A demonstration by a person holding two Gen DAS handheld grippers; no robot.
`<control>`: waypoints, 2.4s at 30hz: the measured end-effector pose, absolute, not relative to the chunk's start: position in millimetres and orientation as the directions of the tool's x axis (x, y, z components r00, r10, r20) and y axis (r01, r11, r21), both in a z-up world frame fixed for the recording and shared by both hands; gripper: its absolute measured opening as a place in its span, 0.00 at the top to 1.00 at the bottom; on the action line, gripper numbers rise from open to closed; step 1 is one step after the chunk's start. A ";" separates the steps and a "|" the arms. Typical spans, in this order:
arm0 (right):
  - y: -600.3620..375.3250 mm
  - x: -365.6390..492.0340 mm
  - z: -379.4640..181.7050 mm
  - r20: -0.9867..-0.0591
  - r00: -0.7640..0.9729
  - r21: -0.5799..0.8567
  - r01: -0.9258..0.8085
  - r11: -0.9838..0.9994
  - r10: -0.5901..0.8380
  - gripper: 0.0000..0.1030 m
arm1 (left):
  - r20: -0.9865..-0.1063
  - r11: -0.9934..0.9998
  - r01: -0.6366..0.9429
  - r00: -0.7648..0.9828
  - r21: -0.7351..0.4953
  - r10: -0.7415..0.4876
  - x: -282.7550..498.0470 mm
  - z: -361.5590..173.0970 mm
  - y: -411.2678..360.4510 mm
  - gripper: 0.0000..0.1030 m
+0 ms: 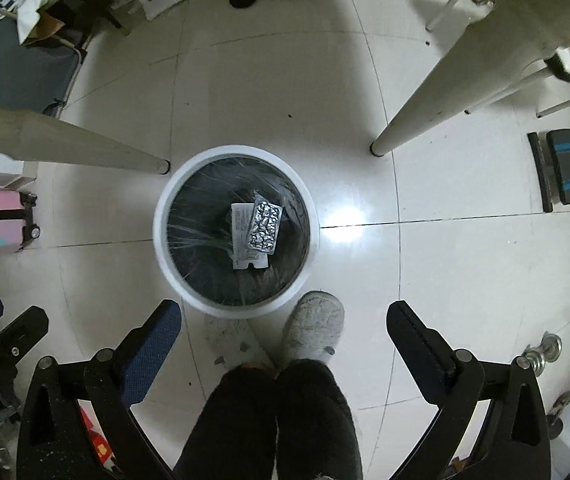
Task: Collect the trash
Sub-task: 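Open both tools over the trash bin to drop the card and foil pack, then grasp the green lozenge box with the left tool while the right grasps the milk carton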
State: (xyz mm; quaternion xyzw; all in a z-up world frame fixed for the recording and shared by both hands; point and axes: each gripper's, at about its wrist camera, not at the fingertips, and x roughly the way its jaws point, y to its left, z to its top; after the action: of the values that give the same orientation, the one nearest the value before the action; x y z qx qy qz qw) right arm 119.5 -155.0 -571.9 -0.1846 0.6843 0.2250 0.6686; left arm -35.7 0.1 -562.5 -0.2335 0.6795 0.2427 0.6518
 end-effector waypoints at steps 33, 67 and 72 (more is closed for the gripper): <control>-156.7 281.3 -187.8 -0.972 0.152 0.075 -0.513 0.855 0.177 0.00 | -0.972 0.748 -0.663 0.168 0.013 0.165 81.8 -307.4 27.9 0.08; -157.7 489.5 -296.9 -0.990 -0.031 0.131 -0.514 0.847 0.134 0.09 | -0.999 0.771 -0.636 -0.035 0.011 -0.014 286.5 -391.3 20.3 0.01; -157.4 483.7 -296.4 -0.987 -0.031 0.151 -0.529 0.835 0.158 0.09 | -0.998 0.768 -0.638 -0.004 0.051 0.064 288.5 -377.7 23.2 0.06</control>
State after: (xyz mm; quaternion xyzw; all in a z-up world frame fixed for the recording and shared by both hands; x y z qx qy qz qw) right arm 483.7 -157.4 -296.4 -0.1378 0.6725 0.2518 0.6822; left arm 288.5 23.2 -377.7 -0.2180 0.6585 0.2613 0.6713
